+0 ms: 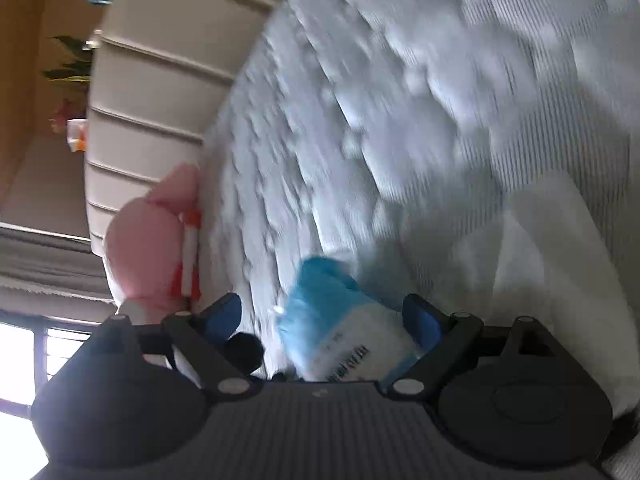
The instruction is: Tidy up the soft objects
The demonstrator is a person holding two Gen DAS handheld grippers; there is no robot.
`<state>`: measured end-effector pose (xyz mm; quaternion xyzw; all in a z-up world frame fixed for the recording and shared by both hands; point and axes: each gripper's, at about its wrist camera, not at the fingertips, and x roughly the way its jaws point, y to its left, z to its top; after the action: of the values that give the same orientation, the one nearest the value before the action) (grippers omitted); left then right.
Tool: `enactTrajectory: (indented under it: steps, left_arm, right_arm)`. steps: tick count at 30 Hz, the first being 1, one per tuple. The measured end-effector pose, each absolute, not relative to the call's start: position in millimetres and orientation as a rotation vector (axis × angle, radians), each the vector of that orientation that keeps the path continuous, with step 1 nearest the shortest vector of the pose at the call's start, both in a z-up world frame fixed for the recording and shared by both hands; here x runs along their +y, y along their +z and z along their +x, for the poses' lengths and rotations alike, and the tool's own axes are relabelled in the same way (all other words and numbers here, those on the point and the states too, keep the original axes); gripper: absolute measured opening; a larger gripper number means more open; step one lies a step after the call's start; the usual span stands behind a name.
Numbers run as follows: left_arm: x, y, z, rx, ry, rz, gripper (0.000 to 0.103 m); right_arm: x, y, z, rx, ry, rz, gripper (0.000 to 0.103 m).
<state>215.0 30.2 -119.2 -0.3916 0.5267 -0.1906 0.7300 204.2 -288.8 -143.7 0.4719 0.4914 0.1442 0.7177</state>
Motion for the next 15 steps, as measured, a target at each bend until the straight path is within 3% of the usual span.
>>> enactTrajectory:
  steps: [6,10,15]
  left_arm:
    - [55,-115,189,1.168,-0.420,-0.856,0.103]
    - [65,-102,173,1.196,-0.402,-0.828,0.103]
    - [78,-61,153,1.082,-0.484,-0.759,0.103]
  right_arm:
    - [-251,-135,181,1.152,0.430,1.065,0.097]
    - [-246,-124,167,1.201,0.419,1.085,0.089]
    - [-302,-61,138,1.012,0.270,0.987,0.099]
